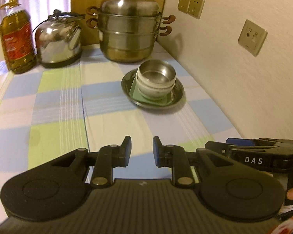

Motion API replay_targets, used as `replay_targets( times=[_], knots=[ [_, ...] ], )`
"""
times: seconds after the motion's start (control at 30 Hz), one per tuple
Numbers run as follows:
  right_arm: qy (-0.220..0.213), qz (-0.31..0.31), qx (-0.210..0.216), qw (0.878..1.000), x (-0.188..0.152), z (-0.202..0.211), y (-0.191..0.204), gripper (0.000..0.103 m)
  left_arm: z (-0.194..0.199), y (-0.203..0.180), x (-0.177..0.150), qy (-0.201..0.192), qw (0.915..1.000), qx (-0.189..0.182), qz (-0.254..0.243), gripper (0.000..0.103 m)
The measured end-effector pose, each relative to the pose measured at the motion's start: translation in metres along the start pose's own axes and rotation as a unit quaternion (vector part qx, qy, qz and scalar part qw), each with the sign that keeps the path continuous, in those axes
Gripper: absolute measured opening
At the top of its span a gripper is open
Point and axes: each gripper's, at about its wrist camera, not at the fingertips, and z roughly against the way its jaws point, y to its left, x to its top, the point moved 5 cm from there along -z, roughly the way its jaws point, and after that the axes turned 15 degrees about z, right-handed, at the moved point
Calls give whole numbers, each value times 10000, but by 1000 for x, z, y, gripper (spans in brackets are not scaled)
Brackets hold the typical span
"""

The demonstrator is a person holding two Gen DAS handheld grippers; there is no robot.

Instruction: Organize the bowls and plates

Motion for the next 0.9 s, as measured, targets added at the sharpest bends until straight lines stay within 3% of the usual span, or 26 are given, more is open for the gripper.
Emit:
replay_targets(
  times=[0.5,0.9],
  knots=[
    [218,191,289,9992,-53,35,27,61,30,-2,-75,271,9995,120,114,21],
    [302,345,263,9986,-58,33,46,61,33,5,-81,351,9993,74,82,21]
  ],
)
